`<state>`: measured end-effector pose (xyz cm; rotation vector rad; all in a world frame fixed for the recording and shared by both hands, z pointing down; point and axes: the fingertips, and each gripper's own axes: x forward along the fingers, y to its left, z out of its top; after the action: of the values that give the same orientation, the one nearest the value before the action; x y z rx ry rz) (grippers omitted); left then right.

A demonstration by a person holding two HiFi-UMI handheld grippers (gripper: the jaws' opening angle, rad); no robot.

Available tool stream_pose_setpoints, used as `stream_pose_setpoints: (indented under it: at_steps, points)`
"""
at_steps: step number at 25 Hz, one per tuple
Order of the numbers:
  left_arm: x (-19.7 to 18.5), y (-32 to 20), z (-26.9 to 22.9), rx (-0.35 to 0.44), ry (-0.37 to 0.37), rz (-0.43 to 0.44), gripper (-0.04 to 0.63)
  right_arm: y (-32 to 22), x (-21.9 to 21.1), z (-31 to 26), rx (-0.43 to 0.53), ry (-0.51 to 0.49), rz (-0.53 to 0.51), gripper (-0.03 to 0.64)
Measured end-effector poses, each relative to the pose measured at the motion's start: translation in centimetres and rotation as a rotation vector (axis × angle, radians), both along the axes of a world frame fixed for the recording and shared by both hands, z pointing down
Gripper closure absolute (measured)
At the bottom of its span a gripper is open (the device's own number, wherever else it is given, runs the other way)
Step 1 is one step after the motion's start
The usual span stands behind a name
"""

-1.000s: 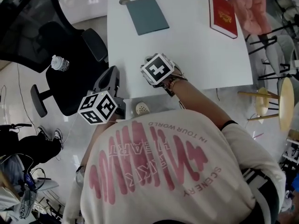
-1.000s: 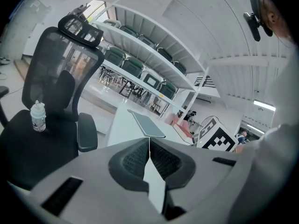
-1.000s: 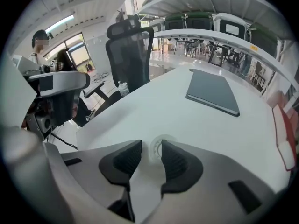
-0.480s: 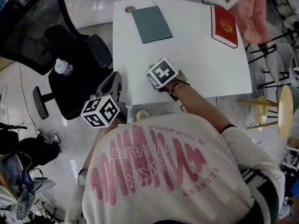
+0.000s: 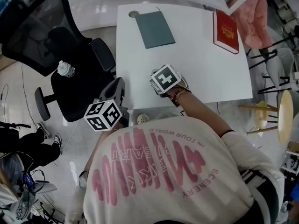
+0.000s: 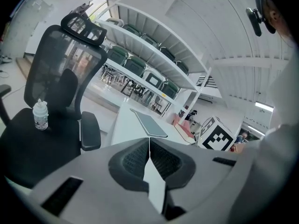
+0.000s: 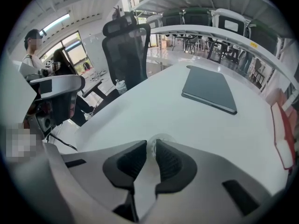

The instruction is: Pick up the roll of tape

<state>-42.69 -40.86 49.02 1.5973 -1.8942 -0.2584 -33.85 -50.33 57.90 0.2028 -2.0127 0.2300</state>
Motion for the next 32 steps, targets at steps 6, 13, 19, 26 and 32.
stream_pose_setpoints:
  at_steps: [6,13,19,26,32]
  points:
    - [-0.3,0.4,-0.3,0.007,0.005,-0.018,0.571,-0.7,0.8,-0.3,-0.004,-0.011,0.049,0.543]
    - [-0.2,0.8,-0.5,0.001,0.015,-0.028,0.571,-0.4,0.7,-0.9,-0.040,-0.061,0.087,0.545]
    - [0.3,0.7,-0.8,0.001,0.003,-0.017,0.571,-1.6,1.4,-1.4,-0.046,-0.135,0.203,0.545]
    - [1.1,0.8,-1.3,0.003,0.001,-0.006,0.571,-1.8,1.7,-3.4,-0.027,-0.255,0.262,0.545]
    - [1.7,0.4,-2.2,0.009,-0.019,0.001,0.571,-2.5,2.3,-5.9,-0.002,-0.366,0.326,0.545]
